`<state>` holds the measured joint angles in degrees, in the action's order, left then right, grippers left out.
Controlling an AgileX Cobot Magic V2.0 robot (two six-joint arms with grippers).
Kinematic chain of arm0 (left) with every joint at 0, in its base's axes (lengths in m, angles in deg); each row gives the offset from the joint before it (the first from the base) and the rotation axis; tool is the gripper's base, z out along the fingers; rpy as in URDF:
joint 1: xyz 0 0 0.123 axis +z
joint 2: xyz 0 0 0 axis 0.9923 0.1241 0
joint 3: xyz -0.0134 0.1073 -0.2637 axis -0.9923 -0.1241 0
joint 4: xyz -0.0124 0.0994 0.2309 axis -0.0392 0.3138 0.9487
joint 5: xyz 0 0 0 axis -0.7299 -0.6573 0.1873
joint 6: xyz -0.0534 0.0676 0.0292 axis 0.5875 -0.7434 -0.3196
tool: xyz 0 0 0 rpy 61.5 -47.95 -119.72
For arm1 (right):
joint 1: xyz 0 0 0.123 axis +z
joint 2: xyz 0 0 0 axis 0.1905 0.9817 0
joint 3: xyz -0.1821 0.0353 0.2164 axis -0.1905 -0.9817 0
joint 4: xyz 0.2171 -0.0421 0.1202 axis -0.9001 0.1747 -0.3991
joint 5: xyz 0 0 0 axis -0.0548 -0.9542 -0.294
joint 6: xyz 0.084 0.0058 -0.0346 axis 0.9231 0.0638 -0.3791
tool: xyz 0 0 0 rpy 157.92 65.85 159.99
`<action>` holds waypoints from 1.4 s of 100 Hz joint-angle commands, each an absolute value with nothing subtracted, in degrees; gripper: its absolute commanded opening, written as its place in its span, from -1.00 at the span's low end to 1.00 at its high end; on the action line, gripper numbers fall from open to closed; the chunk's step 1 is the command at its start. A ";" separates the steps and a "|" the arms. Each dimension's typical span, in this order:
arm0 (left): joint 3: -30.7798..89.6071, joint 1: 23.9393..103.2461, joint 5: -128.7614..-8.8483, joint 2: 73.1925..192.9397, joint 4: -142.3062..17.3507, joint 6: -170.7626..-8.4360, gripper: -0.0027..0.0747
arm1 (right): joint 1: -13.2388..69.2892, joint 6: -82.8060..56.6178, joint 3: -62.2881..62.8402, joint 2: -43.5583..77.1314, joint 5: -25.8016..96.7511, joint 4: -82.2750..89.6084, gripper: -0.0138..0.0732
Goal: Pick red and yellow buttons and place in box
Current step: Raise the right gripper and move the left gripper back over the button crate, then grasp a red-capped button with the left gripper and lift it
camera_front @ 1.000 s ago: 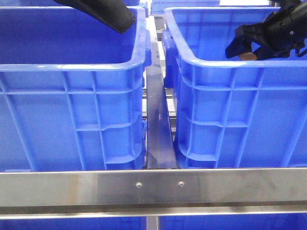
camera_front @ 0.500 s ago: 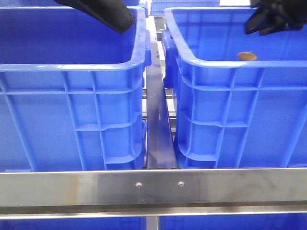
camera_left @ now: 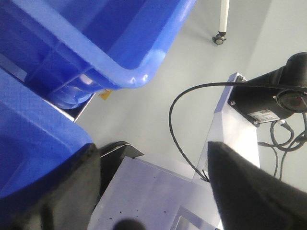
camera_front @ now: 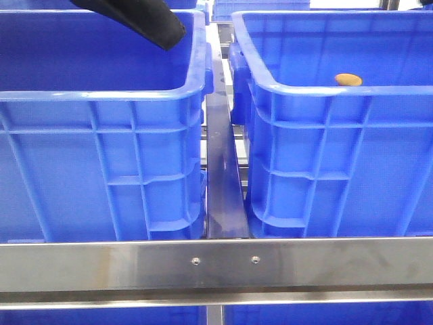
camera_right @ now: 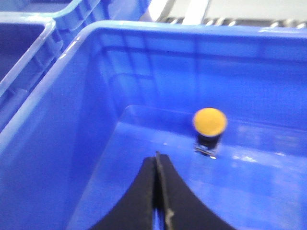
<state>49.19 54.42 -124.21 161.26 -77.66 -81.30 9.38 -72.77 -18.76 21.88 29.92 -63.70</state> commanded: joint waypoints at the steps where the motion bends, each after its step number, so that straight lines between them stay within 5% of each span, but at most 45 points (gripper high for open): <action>1: 50.88 53.97 -122.53 158.86 -80.63 -80.40 0.23 | 10.16 -73.15 -20.67 15.21 34.22 -66.04 -0.82; 40: 50.88 54.10 -113.35 158.77 -74.93 -74.77 0.23 | 13.03 -73.15 -33.06 -1.86 32.19 -66.04 -0.82; 89: 50.88 65.44 -106.94 158.77 -65.55 -66.20 0.23 | 13.03 -73.15 -34.68 -2.14 32.79 -66.04 -0.82; 140: 50.88 69.90 -109.93 160.69 -32.31 -38.70 0.23 | 13.03 -73.15 -34.68 -2.14 34.33 -66.04 -0.82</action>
